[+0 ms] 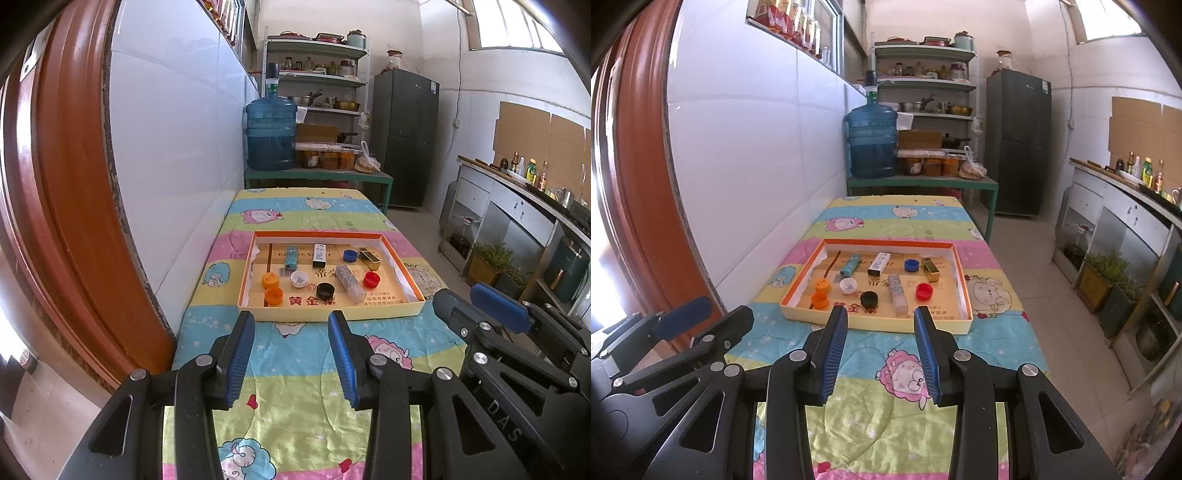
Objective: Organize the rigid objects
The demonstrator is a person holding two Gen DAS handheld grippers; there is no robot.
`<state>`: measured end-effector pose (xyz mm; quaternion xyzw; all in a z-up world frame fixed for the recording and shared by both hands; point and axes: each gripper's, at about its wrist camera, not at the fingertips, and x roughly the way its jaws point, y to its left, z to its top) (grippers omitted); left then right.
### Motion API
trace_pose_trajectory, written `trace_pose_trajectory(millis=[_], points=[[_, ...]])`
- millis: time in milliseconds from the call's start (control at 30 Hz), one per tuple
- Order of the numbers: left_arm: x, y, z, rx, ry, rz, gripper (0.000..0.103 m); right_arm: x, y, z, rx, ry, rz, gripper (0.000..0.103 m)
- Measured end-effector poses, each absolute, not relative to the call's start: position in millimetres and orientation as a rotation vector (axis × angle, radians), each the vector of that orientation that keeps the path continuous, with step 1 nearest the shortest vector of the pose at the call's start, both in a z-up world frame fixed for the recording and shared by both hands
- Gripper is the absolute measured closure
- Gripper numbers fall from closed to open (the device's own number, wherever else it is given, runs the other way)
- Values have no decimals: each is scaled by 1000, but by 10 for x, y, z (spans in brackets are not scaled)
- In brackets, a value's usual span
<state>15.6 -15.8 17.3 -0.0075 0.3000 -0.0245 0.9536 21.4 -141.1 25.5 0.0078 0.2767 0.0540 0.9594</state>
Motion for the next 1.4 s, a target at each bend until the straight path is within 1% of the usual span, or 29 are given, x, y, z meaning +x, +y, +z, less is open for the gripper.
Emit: trace_pose_trajectory(millis=[1400], points=[[165, -182, 113, -16, 627, -48, 62, 265, -1422, 174, 26, 571, 117, 64]])
